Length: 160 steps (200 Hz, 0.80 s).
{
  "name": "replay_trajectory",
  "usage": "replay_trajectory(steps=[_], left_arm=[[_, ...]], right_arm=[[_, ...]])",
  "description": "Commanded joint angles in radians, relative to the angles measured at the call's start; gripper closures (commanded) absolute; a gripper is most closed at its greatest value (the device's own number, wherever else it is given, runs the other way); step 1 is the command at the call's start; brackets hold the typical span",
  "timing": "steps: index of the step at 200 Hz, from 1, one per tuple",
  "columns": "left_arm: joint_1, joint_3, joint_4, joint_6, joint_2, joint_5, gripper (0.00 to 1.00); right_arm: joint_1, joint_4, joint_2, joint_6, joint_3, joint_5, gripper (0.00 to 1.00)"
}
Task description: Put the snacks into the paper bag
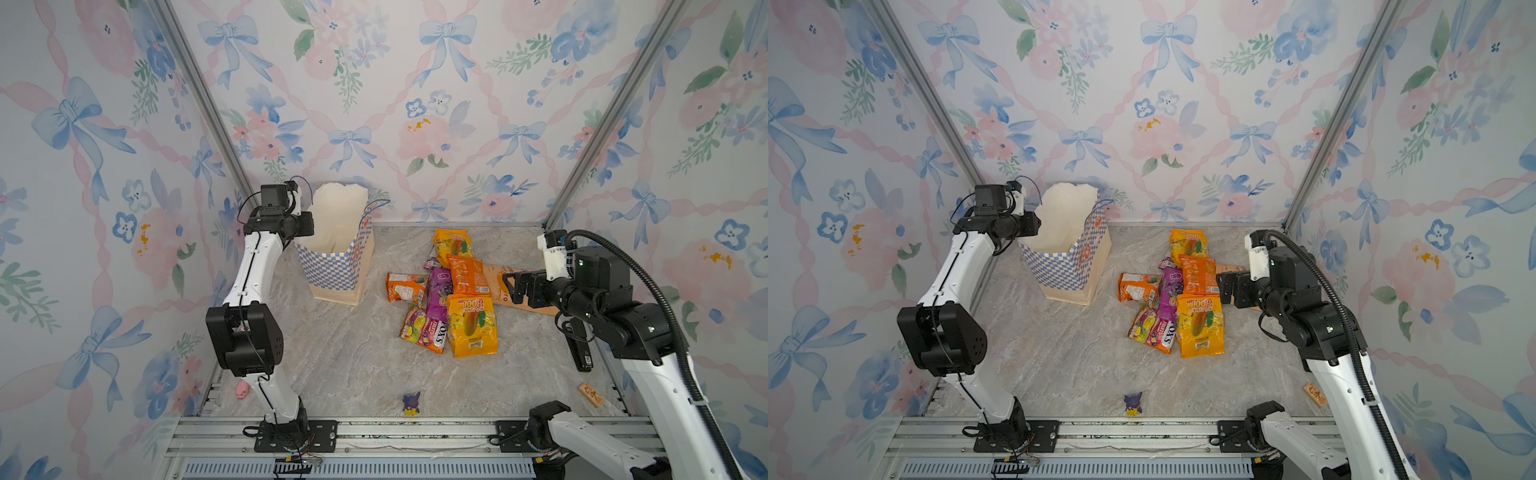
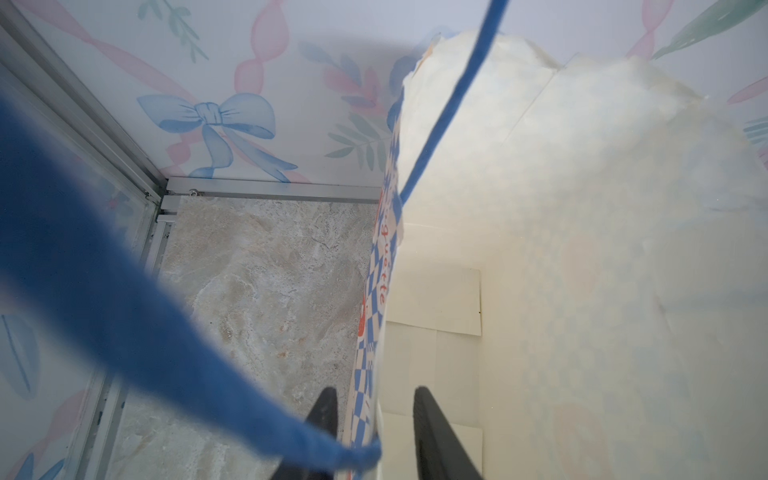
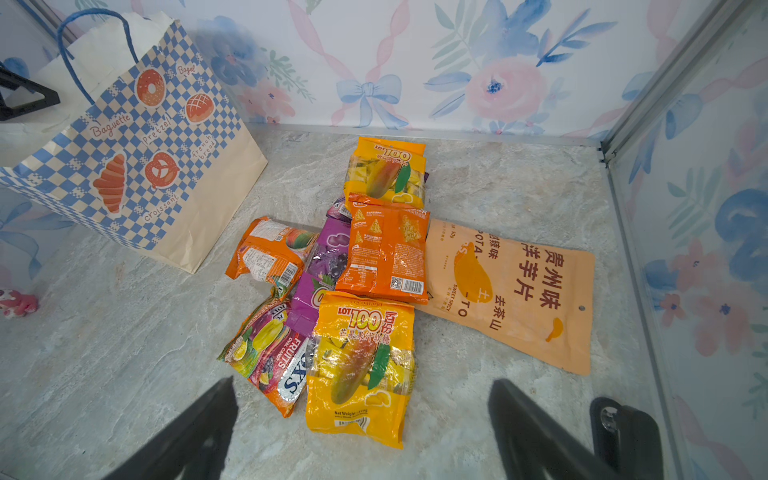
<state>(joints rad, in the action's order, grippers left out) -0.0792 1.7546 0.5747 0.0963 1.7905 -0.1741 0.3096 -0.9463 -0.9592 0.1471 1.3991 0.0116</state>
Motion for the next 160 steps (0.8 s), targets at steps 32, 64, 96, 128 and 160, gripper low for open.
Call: replay_trajectory(steps=[32, 64, 96, 128, 160], left_arm=[[0.001, 0.017, 0.001, 0.026, -0.008, -0.028, 0.85], [0.002, 0.004, 0.002, 0.042, -0.024, -0.066, 0.92], [0.005, -0.030, 0.002, 0.063, -0.063, -0.065, 0.99], [0.007, -0.060, 0.002, 0.066, -0.097, -0.078, 1.00], [0.010, -0.095, 0.002, 0.084, -0.126, -0.075, 1.00]], right_arm=[[0.007, 0.007, 0.013, 0.016, -0.013, 0.009, 0.03], [0.008, 0.008, 0.016, 0.018, -0.017, 0.010, 0.03], [0.008, 0.008, 0.016, 0.019, -0.019, 0.011, 0.04], [0.008, 0.009, 0.015, 0.019, -0.017, 0.004, 0.04], [0.007, 0.011, 0.010, 0.021, -0.013, -0.008, 0.04]])
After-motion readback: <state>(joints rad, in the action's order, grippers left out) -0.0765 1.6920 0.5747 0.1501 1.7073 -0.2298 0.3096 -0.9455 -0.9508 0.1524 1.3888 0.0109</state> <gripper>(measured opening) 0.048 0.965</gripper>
